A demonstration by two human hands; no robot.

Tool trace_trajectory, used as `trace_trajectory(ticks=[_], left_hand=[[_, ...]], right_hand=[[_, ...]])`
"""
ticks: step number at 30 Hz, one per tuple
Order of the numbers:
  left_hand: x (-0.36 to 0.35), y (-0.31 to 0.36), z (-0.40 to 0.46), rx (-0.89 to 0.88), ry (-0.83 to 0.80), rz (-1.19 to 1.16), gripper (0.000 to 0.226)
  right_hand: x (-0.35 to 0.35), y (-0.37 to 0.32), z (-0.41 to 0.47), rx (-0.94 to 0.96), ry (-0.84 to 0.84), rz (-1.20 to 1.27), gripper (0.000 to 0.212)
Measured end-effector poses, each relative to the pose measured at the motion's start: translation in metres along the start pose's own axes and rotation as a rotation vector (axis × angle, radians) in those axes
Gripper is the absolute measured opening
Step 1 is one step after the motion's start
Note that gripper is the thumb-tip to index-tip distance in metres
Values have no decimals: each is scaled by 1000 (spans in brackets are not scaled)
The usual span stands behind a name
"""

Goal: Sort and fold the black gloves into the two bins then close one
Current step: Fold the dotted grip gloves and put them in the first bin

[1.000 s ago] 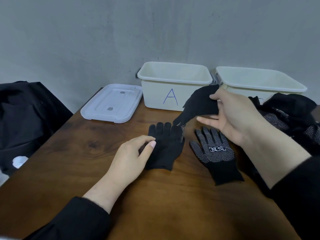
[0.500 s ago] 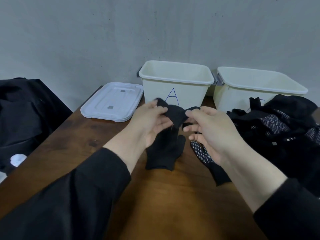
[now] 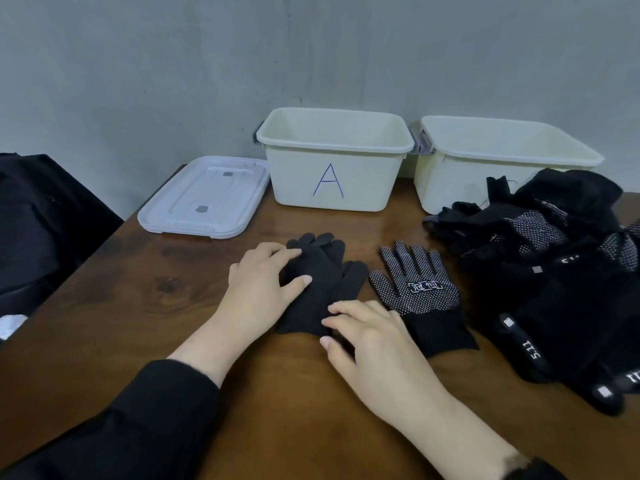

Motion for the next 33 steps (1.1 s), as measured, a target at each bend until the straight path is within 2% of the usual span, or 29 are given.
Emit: trace_trajectory(ticks=[4,7,10,17,20,23,25,26,27,30,31,33], left_hand=[[11,22,10,-58,60,22,40],[12,61,20,-177,65,-39,37],[1,100,29,-251,49,-60,38],[-28,148,55,-306,57,-52,39],[-42,147,55,-326,60,7,39],[-53,139,51,-330,19,16,41],[-52,136,49,-335,25,-9,42],[-50,135,49,-334,35,-25,41],[-47,134,49,-333,50,-40,39],[-43,134,50,-332,89,-71,35],[-43,135,50,-336,95,-77,34],[-43,138,50,-346,89,-84,35]], right_hand=[[10,5,2,-58,-30,88,46],[46,23,9,-95,32,174,31],[94,54,21,-150,125,130,23],[196,133,51,-330,175,-156,26],[208,172,74,-450,75,-337,38],[185,199,93,-489,-99,-506,50],[169,207,101,-471,-133,-704,38],[167,209,105,-460,-98,-761,28],[170,210,108,-475,-47,-739,24],[190,216,116,-499,67,-494,33],[194,213,118,-472,50,-453,33],[184,201,115,-418,-109,-494,31]])
Point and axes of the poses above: each hand's wrist, its own z-axis towards the middle knuckle, its own x-axis out of the back of the hand, y = z × x, the point moved 10 cm from there along z, towards the middle knuckle, and after that the axes turned 8 degrees about -x, right-handed, at the moved point
